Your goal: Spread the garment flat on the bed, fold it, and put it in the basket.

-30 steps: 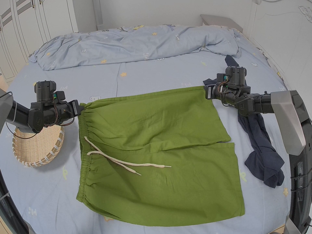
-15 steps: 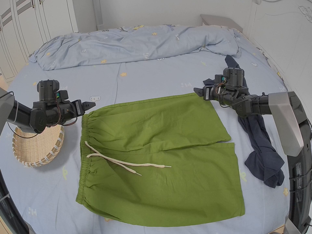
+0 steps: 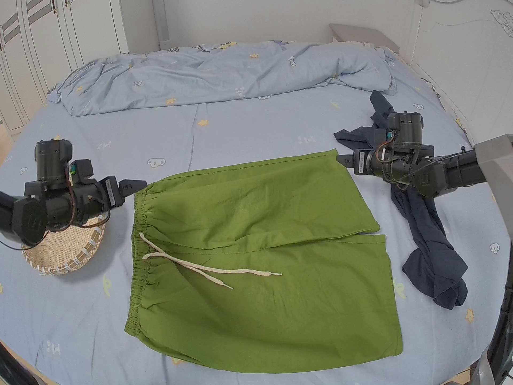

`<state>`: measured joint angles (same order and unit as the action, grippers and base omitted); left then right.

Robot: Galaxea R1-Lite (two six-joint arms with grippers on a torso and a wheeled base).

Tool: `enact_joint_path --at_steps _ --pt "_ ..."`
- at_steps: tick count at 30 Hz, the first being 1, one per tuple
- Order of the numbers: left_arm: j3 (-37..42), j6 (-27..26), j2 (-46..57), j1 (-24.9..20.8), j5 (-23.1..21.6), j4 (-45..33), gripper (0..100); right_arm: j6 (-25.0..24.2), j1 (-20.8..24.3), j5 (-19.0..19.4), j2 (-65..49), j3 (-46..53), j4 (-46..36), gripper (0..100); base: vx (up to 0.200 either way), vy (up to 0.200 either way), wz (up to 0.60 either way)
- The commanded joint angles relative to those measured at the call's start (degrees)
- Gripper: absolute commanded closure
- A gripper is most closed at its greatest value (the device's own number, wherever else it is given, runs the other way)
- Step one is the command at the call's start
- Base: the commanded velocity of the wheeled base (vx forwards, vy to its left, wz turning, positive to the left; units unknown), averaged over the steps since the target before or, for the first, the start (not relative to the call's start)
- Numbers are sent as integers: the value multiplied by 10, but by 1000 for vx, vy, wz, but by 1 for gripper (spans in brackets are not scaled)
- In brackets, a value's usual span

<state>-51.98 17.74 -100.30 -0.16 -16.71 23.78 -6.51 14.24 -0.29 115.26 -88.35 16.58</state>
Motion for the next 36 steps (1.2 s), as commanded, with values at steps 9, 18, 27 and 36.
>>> enact_joint_path --at_steps 9,18,27,36 --pt "372 105 232 24 -174 -5 0 -121 -65 42 -275 393 4 0 0 0 0" --pt "458 99 259 28 -205 -4 0 -131 -58 71 -329 473 4 0 0 0 0" --pt "465 92 163 14 -205 -1 0 -130 -17 68 -332 491 4 0 0 0 0" --pt "449 12 40 60 -206 5 0 -131 -15 68 -333 491 4 0 0 0 0"
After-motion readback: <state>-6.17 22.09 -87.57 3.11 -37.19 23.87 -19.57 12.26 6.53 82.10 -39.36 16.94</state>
